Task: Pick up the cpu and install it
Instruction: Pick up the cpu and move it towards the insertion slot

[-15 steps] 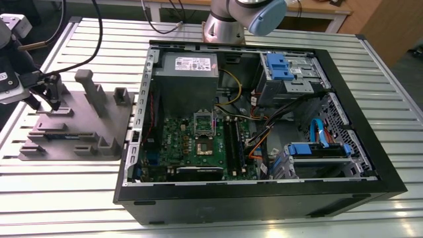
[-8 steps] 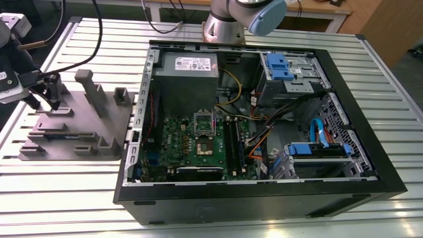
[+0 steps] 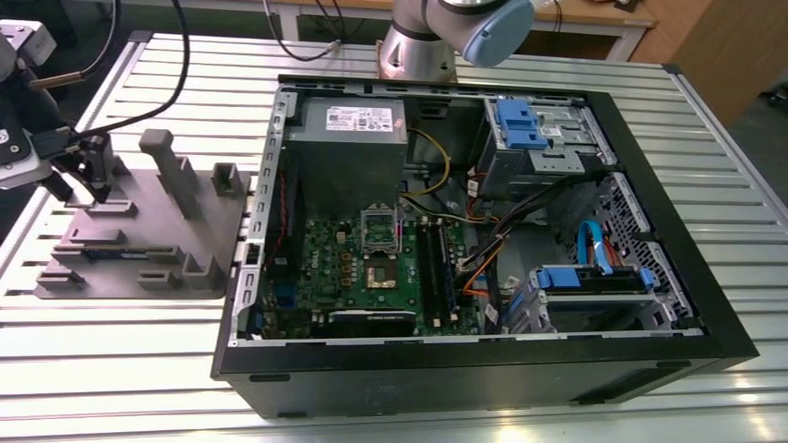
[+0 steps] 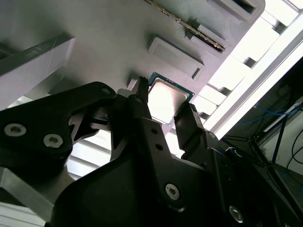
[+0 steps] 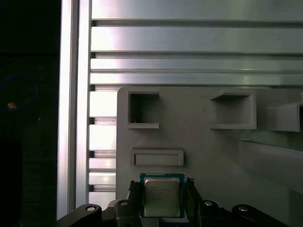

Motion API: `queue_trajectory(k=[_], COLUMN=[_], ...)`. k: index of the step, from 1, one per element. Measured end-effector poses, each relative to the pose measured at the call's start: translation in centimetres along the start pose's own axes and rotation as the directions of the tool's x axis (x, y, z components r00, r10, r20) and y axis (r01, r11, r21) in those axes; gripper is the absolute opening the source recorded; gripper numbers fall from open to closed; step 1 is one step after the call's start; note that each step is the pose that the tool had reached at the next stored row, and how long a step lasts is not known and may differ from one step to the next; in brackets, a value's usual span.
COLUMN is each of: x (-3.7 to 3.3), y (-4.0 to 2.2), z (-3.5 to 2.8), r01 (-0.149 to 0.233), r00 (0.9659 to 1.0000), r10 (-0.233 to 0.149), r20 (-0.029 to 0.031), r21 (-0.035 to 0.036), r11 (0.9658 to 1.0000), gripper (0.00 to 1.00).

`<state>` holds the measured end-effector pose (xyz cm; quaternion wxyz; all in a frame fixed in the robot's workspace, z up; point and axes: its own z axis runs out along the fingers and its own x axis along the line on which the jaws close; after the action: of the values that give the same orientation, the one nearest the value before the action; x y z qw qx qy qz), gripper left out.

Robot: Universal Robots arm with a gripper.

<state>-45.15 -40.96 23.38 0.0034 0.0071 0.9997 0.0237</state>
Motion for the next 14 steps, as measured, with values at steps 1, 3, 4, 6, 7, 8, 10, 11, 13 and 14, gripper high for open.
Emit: queue_trajectory(k=[1,3,4,6,7,8,10,11,13,14], x=[0.0,0.0,0.0,0.0,-0.01,-0.01,-0.01,-0.01,-0.01,-0.01], y=[0.01,0.02,0.03,0.04,0.04,0.04,0.05,0.06,0.06,0.07], z=[-0.13,-0.42,-0.56,-0.79,-0.87,-0.94,-1.08,-1.16,-1.3,-1.37], r01=[0.0,0.0,0.0,0.0,0.0,0.0,0.0,0.0,0.0,0.0], r00=[1.0,1.0,1.0,1.0,1.0,1.0,1.0,1.0,1.0,1.0], r10=[0.0,0.0,0.0,0.0,0.0,0.0,0.0,0.0,0.0,0.0], r20=[0.0,0.0,0.0,0.0001,0.0001,0.0,0.0001,0.0001,0.0001,0.0001], r21=[0.0,0.0,0.0,0.0,0.0,0.0,0.0,-0.0001,0.0,-0.0001], r11=[1.0,1.0,1.0,1.0,1.0,1.0,1.0,1.0,1.0,1.0], gripper=[0.47,0.47,0.47,0.47,0.47,0.47,0.47,0.47,0.47,0.47])
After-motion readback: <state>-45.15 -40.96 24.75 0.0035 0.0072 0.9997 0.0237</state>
